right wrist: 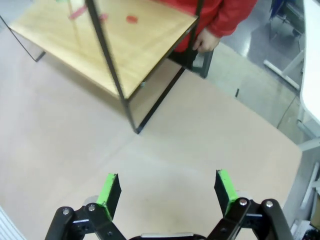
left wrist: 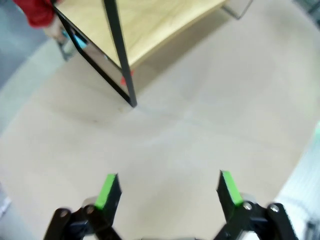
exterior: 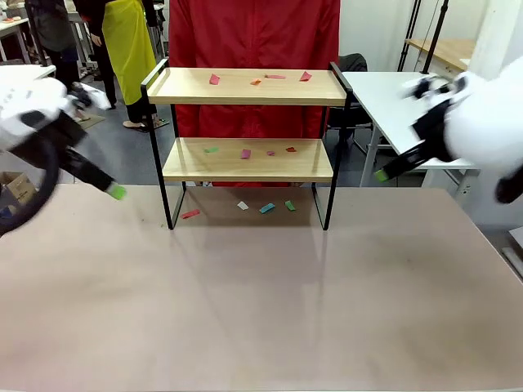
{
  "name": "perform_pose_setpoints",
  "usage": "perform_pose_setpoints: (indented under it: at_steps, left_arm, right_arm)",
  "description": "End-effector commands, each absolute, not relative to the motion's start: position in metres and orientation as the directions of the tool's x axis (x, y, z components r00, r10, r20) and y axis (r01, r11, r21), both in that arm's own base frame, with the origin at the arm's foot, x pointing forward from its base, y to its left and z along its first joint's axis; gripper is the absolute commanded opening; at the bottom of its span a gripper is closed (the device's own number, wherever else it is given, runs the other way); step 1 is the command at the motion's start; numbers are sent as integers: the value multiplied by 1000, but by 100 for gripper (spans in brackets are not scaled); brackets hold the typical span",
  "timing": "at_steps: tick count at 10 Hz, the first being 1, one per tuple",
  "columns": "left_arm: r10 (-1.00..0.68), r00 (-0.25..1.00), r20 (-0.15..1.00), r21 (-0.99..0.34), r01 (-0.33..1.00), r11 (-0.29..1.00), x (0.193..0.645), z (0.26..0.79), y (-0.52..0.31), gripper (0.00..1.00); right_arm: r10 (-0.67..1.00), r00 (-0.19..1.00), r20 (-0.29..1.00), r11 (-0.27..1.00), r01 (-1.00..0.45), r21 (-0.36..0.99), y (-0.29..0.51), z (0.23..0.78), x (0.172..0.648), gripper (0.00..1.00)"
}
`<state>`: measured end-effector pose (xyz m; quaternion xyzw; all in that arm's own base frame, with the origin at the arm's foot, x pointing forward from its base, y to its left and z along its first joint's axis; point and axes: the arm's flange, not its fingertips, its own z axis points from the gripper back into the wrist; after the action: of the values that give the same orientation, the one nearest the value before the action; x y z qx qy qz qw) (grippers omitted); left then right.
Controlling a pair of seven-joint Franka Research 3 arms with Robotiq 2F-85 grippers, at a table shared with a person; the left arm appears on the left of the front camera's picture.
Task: Clean the shelf.
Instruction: Pick up the Duster handed by the human.
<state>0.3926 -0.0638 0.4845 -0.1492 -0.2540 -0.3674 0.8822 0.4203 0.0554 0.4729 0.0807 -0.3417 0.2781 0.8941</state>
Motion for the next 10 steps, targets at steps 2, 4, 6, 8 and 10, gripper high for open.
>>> perform_pose_setpoints:
  at_steps: [2, 4, 6, 8, 10]
  left_arm:
    - [-667, 410, 623, -63, 875, 479, 409, 499, -1, 100]
    - [-681, 329, 654, -5, 902, 431, 428, 493, 36, 100]
    - [-690, 284, 666, 30, 914, 405, 438, 473, 47, 100]
    - [-686, 333, 647, 3, 898, 440, 414, 495, 41, 100]
    - [-686, 333, 647, 3, 898, 440, 414, 495, 41, 100]
  right_arm:
    - [409, 495, 766, 743, -668, 35, -44, 474, 442, 100]
    - [376, 408, 832, 721, -693, 14, -88, 457, 449, 100]
    - [322, 402, 857, 773, -635, 7, -108, 441, 453, 100]
    - [384, 441, 811, 755, -656, -1, -100, 463, 429, 100]
    - [384, 441, 811, 755, -656, -1, -100, 463, 429, 100]
